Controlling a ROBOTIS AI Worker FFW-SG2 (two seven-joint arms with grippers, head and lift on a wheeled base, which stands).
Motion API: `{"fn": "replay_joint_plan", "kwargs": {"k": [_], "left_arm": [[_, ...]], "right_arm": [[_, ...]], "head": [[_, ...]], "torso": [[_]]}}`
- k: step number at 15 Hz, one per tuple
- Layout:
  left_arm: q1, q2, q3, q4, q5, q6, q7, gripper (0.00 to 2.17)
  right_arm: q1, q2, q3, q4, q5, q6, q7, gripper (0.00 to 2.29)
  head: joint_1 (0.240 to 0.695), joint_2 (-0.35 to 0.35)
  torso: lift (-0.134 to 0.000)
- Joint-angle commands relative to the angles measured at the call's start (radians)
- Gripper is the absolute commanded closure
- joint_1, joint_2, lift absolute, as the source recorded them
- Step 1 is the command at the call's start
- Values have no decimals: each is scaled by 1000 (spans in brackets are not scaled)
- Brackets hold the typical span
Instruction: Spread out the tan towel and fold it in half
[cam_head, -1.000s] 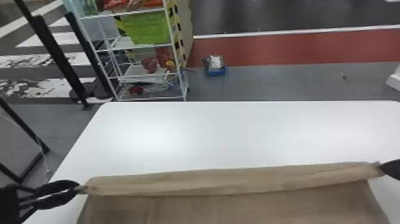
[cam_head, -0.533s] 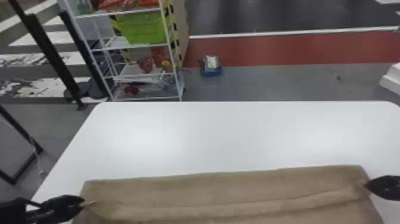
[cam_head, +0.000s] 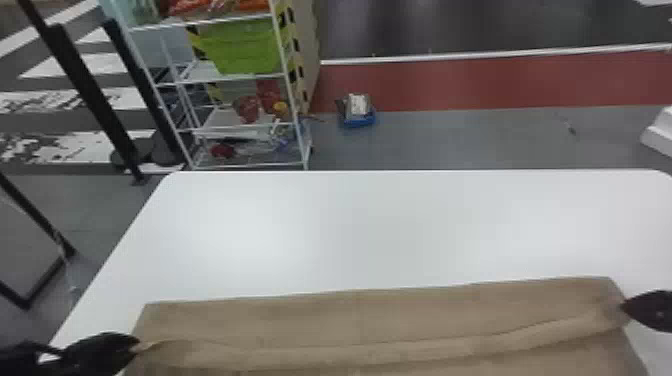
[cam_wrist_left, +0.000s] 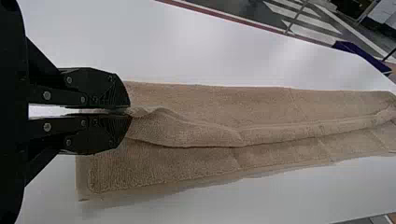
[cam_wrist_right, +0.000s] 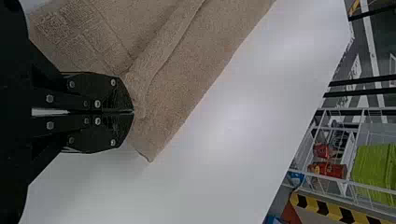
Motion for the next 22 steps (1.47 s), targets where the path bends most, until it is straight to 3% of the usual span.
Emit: {"fn": "replay_joint_plan", "kwargs": {"k": [1,12,16,17,19,20,22], "left_arm": [[11,-1,17,-2,23,-17,-1,1079],[25,-3,34,32,48,-60,5,1079],[28,-7,32,50,20,-87,2,1069],[32,-7,32,47,20,-84,-7,957],[37,-7,32,44,-6,-81,-20,505],[40,-7,32,44,-14,-81,-21,397],[45,-4,35,40,-34,-78,-26,383]], "right_arm": [[15,-2,-12,-12,-3,4,6,1116],[48,-15,-58,-12,-58,-11,6,1116],[67,-15,-44,-13,-56,-23,6,1116],[68,-15,-40,-13,-56,-26,6,1116],[68,-15,-38,-13,-55,-26,6,1116],[70,-15,-37,-13,-55,-26,6,1116],[70,-13,-34,-13,-55,-26,6,1116]], "head": [[695,165],[695,157],[695,152],[695,154],[695,164],[695,168],[695,172]], "torso": [[-124],[-124],[-124],[-124],[-124],[-124],[-124]]}}
